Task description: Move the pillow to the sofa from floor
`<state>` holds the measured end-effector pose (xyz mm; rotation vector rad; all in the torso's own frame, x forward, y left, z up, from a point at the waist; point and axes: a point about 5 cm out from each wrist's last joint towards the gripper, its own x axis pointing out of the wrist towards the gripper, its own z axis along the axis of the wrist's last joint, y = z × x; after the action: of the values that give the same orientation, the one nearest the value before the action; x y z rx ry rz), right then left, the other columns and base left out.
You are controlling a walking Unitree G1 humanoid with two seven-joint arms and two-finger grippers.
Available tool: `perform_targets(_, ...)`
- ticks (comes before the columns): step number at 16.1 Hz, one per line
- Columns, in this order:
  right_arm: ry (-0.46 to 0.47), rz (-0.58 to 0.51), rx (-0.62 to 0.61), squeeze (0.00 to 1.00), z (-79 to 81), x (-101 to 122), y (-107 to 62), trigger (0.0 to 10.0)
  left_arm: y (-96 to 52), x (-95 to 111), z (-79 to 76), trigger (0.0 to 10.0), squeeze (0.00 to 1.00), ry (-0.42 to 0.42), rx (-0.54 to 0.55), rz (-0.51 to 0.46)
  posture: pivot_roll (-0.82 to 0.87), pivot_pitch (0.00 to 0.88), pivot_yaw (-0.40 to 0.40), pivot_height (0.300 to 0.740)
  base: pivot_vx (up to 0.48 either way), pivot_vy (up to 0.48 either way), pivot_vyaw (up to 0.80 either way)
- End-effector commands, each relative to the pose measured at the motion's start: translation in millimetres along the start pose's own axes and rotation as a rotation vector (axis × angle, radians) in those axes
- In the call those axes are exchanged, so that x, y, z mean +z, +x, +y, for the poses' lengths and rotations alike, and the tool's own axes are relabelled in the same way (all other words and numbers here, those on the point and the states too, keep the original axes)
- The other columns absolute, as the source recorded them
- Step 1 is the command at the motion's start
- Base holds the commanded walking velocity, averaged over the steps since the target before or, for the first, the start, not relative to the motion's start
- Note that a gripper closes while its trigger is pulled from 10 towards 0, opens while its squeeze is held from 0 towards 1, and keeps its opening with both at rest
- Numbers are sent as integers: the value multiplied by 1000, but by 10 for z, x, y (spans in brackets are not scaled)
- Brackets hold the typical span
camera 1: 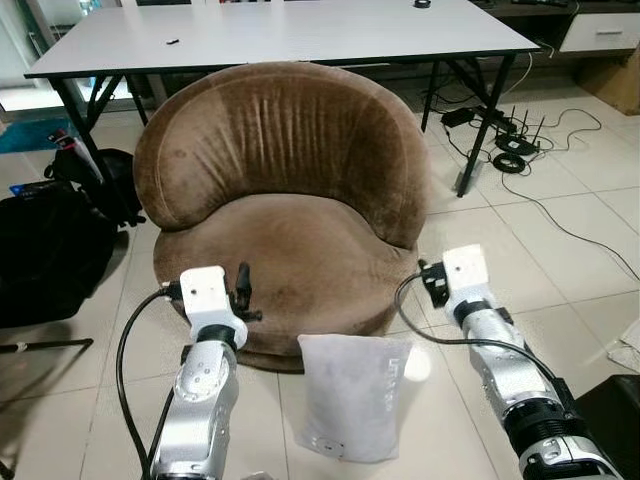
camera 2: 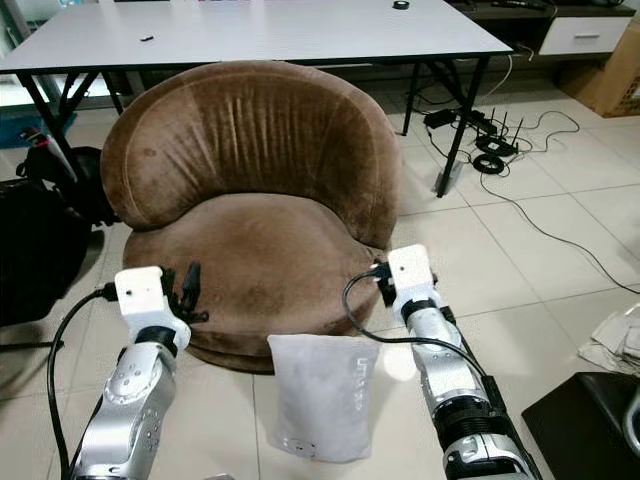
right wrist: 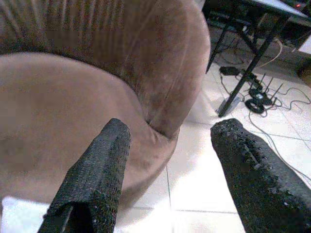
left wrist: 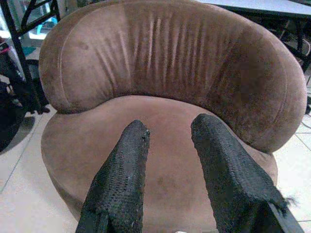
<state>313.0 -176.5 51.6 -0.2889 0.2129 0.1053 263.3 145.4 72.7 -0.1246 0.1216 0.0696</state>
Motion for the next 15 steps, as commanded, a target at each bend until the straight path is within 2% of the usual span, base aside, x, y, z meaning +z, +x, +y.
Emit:
perform_targets(1,-32,41,25,0,20,-59,-3,10000,-9,27,-58,10000,0,-8,-2,-5,-75,0,-2,740,0,0,0)
perform_targets(3,-60,87,43,0,46,-121,0,10000,-23,39,-39,10000,0,-12,13,-9,-65,0,-13,740,0,0,0)
perform_targets(6,-60,90,49,0,61,-101,15,10000,-63,20,-27,10000,0,-12,25,-1,-63,7,-20,740,0,0,0)
perform_targets(13,20,-30,31,0,54,46,-5,10000,-91,15,-33,10000,0,-5,23,3,-70,24,-17,740,0,0,0)
perform_targets(15,73,-87,18,0,30,149,8,10000,-60,37,-40,10000,0,-4,19,-2,-80,30,-9,740,0,0,0)
